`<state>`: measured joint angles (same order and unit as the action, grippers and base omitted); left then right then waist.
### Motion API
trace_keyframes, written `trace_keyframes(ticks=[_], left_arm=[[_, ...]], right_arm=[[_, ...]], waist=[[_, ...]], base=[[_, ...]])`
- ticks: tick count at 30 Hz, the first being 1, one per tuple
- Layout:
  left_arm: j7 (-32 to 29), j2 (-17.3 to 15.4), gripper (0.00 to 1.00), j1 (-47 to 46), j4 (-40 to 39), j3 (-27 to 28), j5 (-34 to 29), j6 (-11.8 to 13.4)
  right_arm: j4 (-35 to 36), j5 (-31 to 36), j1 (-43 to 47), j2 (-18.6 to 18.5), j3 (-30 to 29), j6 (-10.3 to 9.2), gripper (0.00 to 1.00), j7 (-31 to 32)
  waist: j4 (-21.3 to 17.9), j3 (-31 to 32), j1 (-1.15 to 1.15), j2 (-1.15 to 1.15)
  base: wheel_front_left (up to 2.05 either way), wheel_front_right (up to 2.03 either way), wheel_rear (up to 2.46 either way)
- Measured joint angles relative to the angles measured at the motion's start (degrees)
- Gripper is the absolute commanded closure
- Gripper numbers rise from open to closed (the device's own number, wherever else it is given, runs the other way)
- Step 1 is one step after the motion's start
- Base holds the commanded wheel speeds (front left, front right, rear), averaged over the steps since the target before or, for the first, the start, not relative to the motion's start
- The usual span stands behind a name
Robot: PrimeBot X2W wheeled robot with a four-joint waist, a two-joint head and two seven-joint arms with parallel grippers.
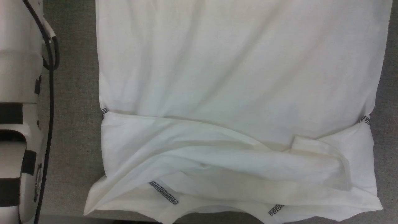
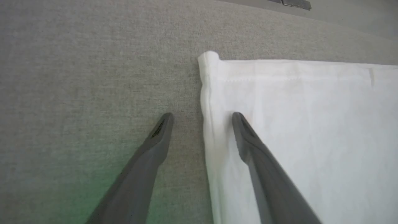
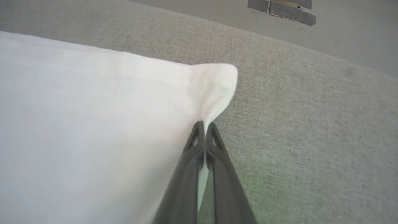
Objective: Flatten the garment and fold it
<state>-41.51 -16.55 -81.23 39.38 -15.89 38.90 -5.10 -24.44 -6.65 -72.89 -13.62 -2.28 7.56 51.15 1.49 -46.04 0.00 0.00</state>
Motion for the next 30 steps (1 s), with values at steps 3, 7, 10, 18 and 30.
trace_keyframes(ticks=[3, 7, 10, 18, 30], left_arm=[[-0.08, -0.25, 1.00, -0.20, -0.09, -0.18, 1.13, -0.89], [1.52, -0.14, 1.00, -0.15, 0.19, 0.74, 3.49, -1.46], [4.49, -0.14, 1.00, -0.03, 0.24, 0.57, 3.50, -1.52], [16.29, 0.00, 1.00, -0.09, 0.65, 1.27, 2.23, -1.90], [37.04, 0.37, 1.00, -5.71, 2.75, 2.24, -2.91, 0.38]], right_arm=[[0.57, -0.01, -0.02, -0.21, -0.02, 0.01, 1.00, 0.01], [0.91, 0.00, -0.03, -0.31, -0.21, 0.01, 1.00, 0.01], [1.13, 0.12, -0.03, -0.51, -0.47, 0.01, 1.00, 0.00], [1.35, 1.40, -0.14, -0.74, -1.34, 0.01, 1.00, -1.83], [1.30, 5.94, -7.02, 0.19, -3.18, 0.02, 1.00, -14.65]], waist=[[-0.02, -0.41, 0.00, 0.00], [0.10, -0.43, 0.00, 0.00], [0.26, -0.15, 0.00, 0.00], [0.64, 1.02, 0.00, 0.00], [0.85, 2.91, 0.00, 0.00]], base=[[0.00, 0.00, 0.00], [0.00, 0.00, 0.00], [0.00, 0.00, 0.00], [0.00, 0.00, 0.00], [0.00, 0.00, 0.00]])
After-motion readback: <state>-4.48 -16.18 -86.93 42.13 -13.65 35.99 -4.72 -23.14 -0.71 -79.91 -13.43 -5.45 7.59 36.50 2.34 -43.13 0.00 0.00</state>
